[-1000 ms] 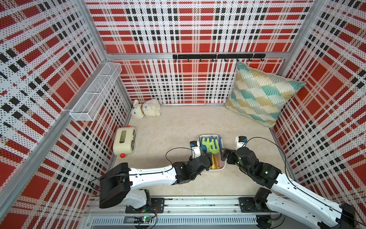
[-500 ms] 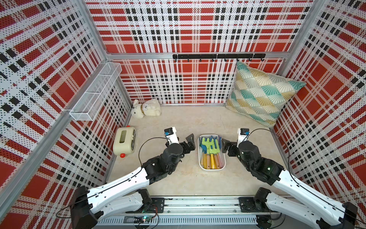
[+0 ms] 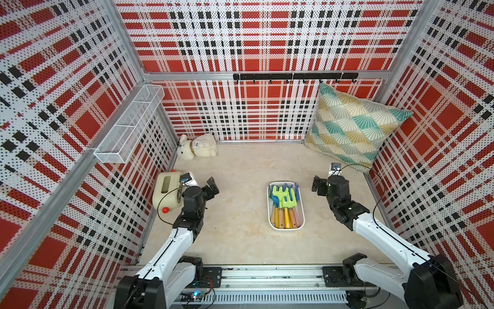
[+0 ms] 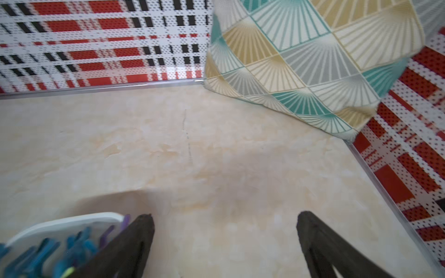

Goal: Put the rake into the storage box
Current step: Reset both arms

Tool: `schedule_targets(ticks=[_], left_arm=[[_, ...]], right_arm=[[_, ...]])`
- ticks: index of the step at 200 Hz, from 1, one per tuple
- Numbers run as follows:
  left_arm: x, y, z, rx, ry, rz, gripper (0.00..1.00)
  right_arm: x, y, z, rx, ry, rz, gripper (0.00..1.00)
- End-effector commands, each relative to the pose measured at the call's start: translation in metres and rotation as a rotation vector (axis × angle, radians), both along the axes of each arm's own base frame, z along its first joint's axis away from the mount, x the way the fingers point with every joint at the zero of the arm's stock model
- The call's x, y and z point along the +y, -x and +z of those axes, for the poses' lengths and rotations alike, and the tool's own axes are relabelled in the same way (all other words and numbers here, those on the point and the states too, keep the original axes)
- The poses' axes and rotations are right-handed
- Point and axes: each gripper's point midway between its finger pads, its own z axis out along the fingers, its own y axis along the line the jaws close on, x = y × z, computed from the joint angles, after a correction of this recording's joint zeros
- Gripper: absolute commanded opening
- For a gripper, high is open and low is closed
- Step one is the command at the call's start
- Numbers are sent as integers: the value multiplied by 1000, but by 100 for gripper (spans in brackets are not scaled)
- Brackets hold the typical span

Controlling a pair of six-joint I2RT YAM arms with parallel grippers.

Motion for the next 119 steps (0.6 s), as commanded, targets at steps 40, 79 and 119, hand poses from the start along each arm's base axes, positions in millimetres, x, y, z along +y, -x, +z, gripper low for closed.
schedule_targets(ticks=[40, 79, 119], left_arm=[[15, 19, 8, -215, -245, -73, 99], [9, 12, -4, -237, -248, -106, 99], [15, -7, 9, -312, -264, -73, 99]], right_arm=[[-56, 0, -14, -195, -28, -115, 100], [-70, 3, -39, -232, -28, -163, 100], [-68, -6, -32, -276, -2, -140, 100]])
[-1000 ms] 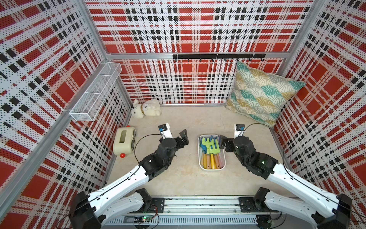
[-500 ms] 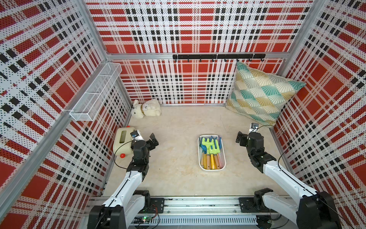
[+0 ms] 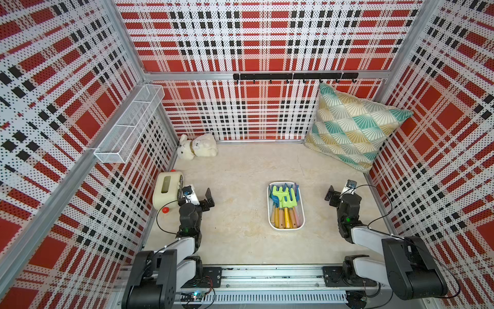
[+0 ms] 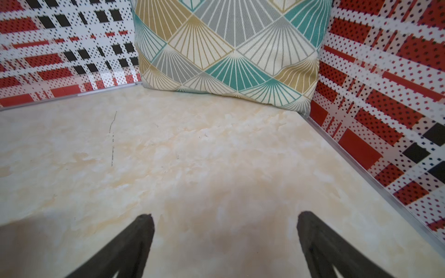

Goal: Put the rake into the storage box
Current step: Reset both arms

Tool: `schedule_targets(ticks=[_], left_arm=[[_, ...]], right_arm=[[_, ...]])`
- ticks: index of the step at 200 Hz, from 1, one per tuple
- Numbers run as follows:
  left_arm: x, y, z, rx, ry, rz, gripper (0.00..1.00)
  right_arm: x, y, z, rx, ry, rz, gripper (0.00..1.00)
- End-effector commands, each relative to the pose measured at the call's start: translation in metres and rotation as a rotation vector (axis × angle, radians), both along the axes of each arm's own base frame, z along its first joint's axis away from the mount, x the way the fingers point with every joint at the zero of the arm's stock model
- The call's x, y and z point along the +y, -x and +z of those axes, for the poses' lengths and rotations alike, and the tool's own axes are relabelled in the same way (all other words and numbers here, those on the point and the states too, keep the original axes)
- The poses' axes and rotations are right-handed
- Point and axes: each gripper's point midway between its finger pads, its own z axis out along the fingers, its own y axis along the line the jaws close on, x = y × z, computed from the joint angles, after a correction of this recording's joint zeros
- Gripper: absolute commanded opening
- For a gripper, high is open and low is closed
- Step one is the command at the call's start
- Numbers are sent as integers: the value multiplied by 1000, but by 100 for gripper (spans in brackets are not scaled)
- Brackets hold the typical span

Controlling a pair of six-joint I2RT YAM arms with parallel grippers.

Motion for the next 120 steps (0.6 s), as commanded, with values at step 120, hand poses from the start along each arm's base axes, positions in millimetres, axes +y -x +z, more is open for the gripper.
schedule_targets(ticks=[120], left_arm=[[-4, -48, 21, -130, -109, 20, 99]], right_arm=[[23, -50, 8, -77, 89, 200, 100]])
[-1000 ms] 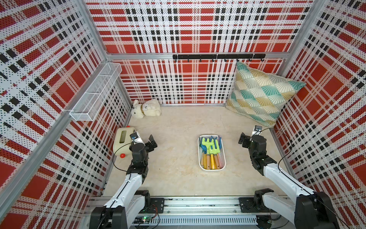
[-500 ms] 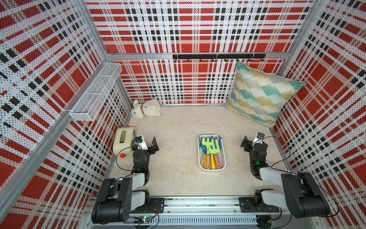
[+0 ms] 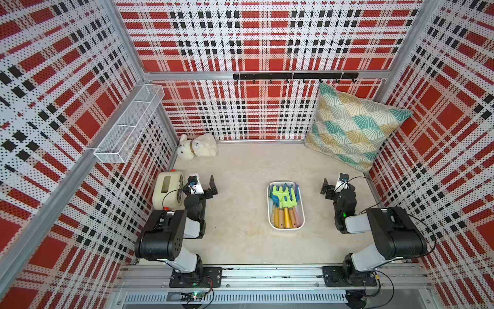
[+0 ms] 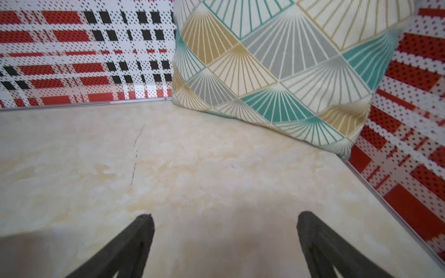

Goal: Put the rake into the storage box
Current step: Reset both arms

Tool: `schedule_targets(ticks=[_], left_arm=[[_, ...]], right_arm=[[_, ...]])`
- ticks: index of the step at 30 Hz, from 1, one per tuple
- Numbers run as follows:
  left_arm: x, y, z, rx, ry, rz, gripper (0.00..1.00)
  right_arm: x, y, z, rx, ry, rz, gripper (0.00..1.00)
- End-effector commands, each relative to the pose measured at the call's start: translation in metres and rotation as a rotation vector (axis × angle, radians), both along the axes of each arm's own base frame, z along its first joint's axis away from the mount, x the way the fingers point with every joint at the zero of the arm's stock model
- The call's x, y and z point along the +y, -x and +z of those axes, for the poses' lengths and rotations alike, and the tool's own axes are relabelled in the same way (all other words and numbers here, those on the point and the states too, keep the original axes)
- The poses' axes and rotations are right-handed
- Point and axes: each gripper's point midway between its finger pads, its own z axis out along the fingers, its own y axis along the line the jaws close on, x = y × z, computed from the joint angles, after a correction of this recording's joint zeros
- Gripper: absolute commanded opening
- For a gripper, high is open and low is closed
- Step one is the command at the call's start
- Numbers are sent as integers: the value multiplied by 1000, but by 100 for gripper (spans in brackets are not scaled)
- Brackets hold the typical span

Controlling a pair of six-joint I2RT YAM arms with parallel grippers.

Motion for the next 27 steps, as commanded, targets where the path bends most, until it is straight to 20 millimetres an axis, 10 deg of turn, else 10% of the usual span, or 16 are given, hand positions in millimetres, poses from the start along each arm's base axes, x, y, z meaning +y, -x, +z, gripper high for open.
schedule_targets(ticks=[1, 27], left_arm=[[6, 0, -7, 29, -16, 37, 99], [5, 2, -5, 21, -14, 33, 99]], right_arm=[[4, -3, 3, -1, 8, 40, 100], [4, -2, 3, 1, 10, 40, 100]])
